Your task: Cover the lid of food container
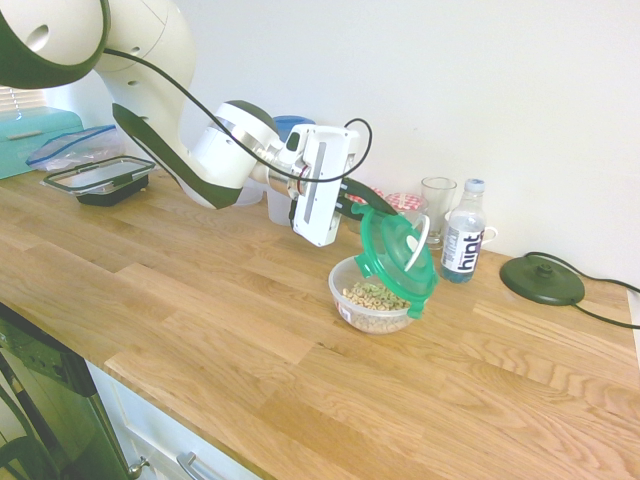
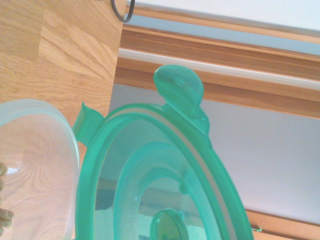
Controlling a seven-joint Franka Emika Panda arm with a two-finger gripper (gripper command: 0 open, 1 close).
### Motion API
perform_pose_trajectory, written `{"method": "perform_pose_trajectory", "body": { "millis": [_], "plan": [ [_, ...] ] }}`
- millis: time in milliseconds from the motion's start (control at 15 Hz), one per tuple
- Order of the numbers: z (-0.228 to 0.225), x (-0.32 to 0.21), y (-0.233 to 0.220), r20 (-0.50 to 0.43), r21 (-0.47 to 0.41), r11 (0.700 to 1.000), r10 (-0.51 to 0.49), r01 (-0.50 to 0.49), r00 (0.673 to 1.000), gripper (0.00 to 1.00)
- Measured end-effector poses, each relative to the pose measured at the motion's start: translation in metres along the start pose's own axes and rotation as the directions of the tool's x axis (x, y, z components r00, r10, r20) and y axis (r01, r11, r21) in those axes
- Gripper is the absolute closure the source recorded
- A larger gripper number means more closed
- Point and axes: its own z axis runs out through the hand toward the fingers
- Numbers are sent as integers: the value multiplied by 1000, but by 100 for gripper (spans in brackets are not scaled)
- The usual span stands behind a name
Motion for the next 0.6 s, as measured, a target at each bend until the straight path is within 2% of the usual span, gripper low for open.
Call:
{"method": "perform_pose_trajectory", "body": {
  "millis": [600],
  "plan": [
    [-17, -4, -2, -10, 33, 999, -6, 6, 1000, 0]
  ]
}}
